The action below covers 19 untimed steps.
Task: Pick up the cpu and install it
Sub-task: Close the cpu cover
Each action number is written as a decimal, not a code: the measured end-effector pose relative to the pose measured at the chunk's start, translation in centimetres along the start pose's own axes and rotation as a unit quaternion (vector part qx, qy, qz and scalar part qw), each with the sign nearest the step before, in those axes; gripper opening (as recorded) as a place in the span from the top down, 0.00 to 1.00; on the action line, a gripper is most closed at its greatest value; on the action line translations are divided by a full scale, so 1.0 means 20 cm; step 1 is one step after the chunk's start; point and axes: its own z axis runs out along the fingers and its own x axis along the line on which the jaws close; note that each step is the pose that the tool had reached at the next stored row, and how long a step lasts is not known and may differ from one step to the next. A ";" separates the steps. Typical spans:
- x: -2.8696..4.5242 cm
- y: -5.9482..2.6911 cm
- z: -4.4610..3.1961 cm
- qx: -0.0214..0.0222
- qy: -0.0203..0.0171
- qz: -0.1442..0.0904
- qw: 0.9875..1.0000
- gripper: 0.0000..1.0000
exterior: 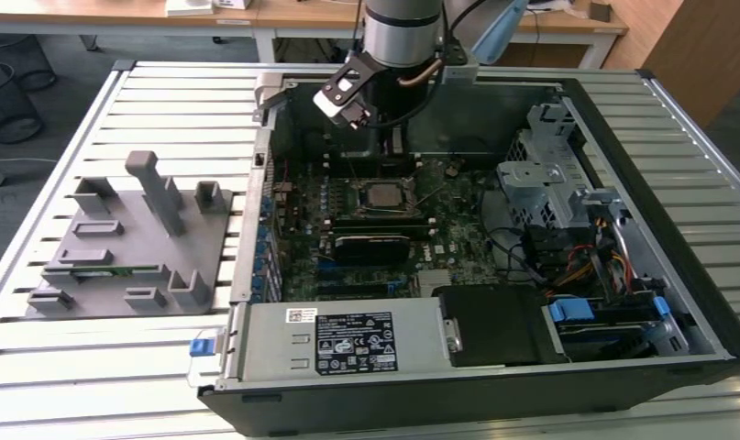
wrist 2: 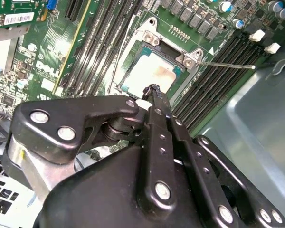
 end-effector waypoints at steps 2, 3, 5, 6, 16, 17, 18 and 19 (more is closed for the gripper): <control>0.000 0.000 0.000 0.000 0.000 0.000 1.000 0.89; 0.000 -0.001 0.000 0.000 0.000 0.000 1.000 0.89; -0.001 -0.002 -0.012 0.000 0.000 0.000 1.000 0.89; -0.001 -0.002 -0.024 0.000 0.000 0.000 1.000 0.89; -0.008 -0.003 -0.101 -0.001 0.000 0.000 1.000 0.89; -0.011 -0.003 -0.101 -0.001 0.000 0.000 1.000 0.89; -0.016 -0.003 -0.101 -0.001 0.000 0.000 1.000 0.89; -0.021 -0.003 -0.101 -0.001 0.000 0.000 1.000 0.89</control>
